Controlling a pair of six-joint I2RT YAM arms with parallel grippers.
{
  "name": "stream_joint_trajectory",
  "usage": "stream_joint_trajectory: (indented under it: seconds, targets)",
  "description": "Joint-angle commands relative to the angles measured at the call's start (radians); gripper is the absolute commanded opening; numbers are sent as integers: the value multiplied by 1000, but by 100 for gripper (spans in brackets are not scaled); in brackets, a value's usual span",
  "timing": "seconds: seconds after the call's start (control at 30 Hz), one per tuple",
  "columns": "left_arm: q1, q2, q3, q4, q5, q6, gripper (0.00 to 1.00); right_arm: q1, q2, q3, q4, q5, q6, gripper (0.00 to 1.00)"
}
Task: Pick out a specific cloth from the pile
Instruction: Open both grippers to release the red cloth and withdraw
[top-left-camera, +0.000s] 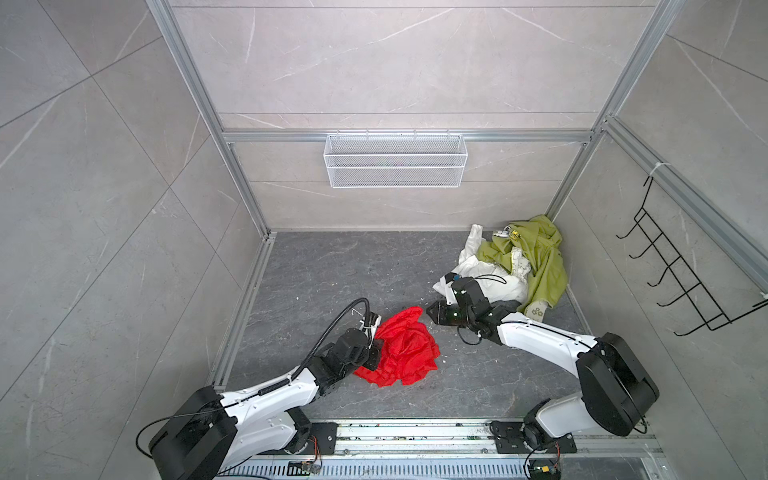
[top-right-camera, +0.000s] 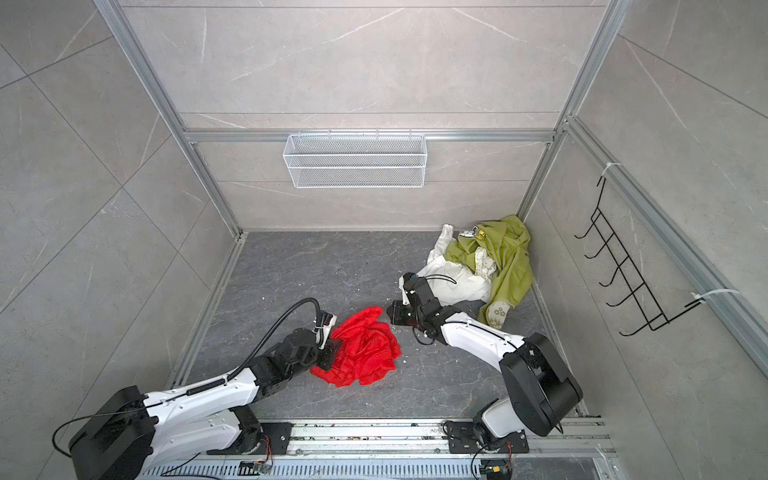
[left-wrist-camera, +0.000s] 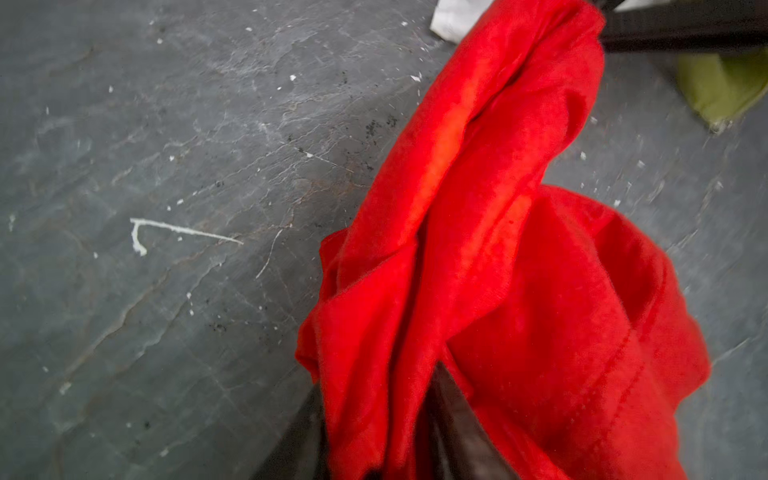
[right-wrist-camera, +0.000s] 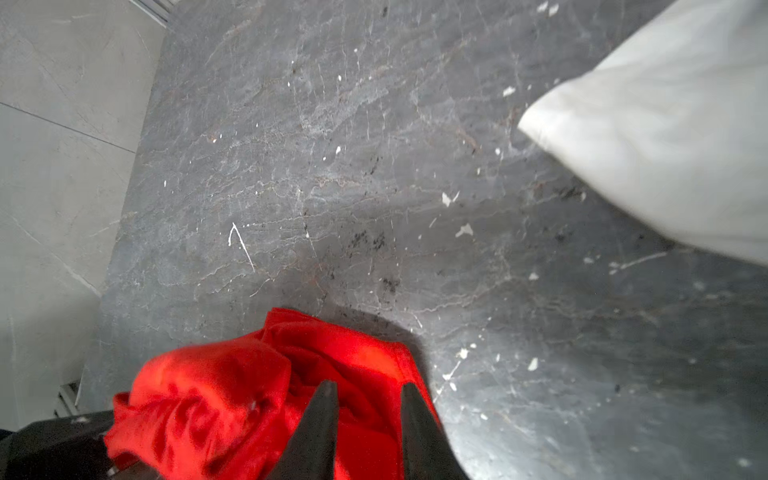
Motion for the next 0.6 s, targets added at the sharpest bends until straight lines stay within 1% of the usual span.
stream_joint_trajectory:
  seconds: [0.0,0.07,0.23,0.3,0.37,0.47,0.53,0.57]
  targets:
    - [5,-54,62,-82,-4,27,60,0,-31,51,-39,-8,-14,38]
    - [3,-68,86,-111,-2,36,70,2,-33,67,-49,-13,-18,41]
    - [3,-112,146,-177,-12,55,85,1,-63,103,-78,-12,-35,46]
    - [3,-145,163,-202,-27,63,91,4,-89,115,-100,11,-54,51]
    - [5,-185,177,-233,-65,65,100,3,-122,115,-113,57,-89,56]
    - [5,-232,186,-270,-192,48,100,2,-180,81,-87,164,-129,67]
    - [4,-238,193,-282,-280,63,100,2,-220,41,-43,233,-171,71]
    - [5,-237,195,-288,-360,47,99,2,-249,10,-3,273,-221,73]
